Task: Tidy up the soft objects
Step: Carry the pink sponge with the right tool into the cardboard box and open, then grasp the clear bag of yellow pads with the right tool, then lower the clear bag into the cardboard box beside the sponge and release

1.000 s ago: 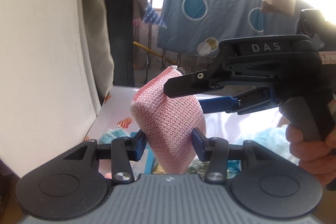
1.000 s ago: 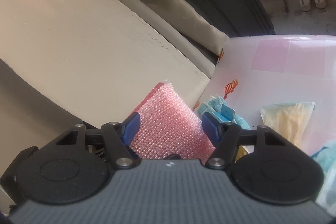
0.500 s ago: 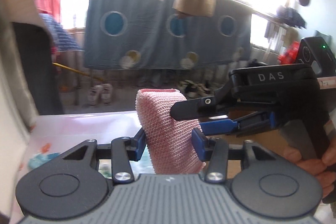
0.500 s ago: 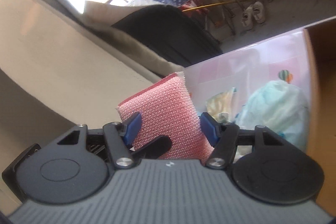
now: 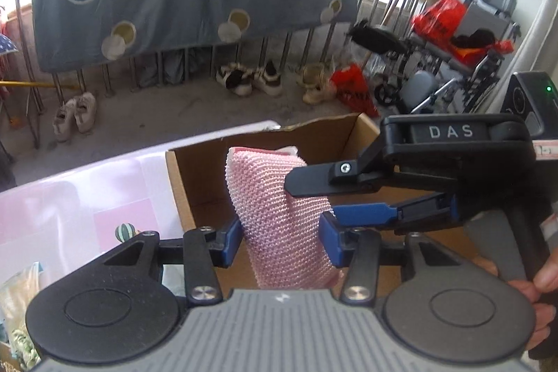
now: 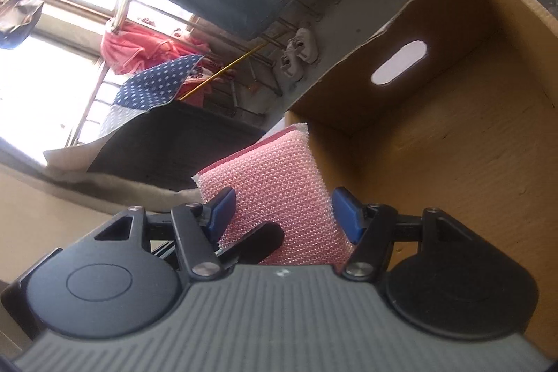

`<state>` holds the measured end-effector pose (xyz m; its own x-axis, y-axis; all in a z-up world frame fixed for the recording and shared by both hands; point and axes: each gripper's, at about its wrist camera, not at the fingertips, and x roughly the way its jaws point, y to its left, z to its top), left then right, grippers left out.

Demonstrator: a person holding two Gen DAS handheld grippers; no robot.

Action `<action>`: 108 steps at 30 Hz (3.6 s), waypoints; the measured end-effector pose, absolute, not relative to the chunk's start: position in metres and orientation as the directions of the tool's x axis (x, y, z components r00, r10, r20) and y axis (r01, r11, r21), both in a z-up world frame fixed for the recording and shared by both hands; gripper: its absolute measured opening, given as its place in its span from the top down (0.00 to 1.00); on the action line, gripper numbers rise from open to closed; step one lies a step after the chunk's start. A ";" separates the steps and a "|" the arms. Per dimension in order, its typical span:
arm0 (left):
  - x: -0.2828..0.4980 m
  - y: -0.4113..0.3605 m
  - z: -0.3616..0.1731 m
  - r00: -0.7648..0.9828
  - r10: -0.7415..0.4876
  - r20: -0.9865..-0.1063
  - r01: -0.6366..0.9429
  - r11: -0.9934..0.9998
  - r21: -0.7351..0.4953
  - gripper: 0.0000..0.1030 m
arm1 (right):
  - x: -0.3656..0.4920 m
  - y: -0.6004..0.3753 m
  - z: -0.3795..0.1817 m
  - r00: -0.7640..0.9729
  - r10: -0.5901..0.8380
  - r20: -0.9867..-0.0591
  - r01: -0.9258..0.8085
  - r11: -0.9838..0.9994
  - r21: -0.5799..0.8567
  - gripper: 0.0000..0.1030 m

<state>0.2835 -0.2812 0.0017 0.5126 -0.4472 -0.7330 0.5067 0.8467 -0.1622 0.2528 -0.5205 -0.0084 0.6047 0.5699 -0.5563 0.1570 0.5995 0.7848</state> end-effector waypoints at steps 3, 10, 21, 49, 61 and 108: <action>0.298 -0.296 -0.015 0.523 -0.381 -0.762 0.487 0.868 -0.100 0.47 | 0.281 -0.536 -0.045 0.590 0.572 -0.570 0.204 0.577 0.791 0.39; 0.306 -0.262 -0.013 0.529 -0.382 -0.757 0.439 0.887 -0.141 0.39 | 0.316 -0.538 -0.109 0.530 0.500 -0.685 0.328 0.624 0.709 0.39; 0.287 -0.186 0.017 0.604 -0.327 -0.727 0.375 0.921 -0.103 0.32 | 0.332 -0.511 -0.122 0.498 0.396 -0.771 0.338 0.730 0.594 0.48; 0.167 0.038 0.024 0.733 -0.039 -0.679 0.007 0.999 -0.050 0.25 | 0.309 -0.458 -0.028 0.628 0.412 -0.660 0.210 0.727 0.653 0.38; 0.246 0.042 -0.023 0.596 -0.086 -0.798 -0.085 0.982 -0.169 0.55 | 0.360 -0.277 -0.002 0.411 0.667 -0.621 -0.064 0.701 0.710 0.38; 0.299 -0.057 0.047 0.592 -0.226 -0.774 0.046 0.968 -0.247 0.87 | 0.378 -0.248 -0.001 0.367 0.741 -0.562 -0.081 0.627 0.775 0.81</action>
<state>0.2985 -0.0569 0.0466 0.5920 -0.2256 -0.7737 0.0460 0.9679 -0.2470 0.3776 -0.2483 -0.0013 0.3672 0.7414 -0.5617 -0.0814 0.6272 0.7746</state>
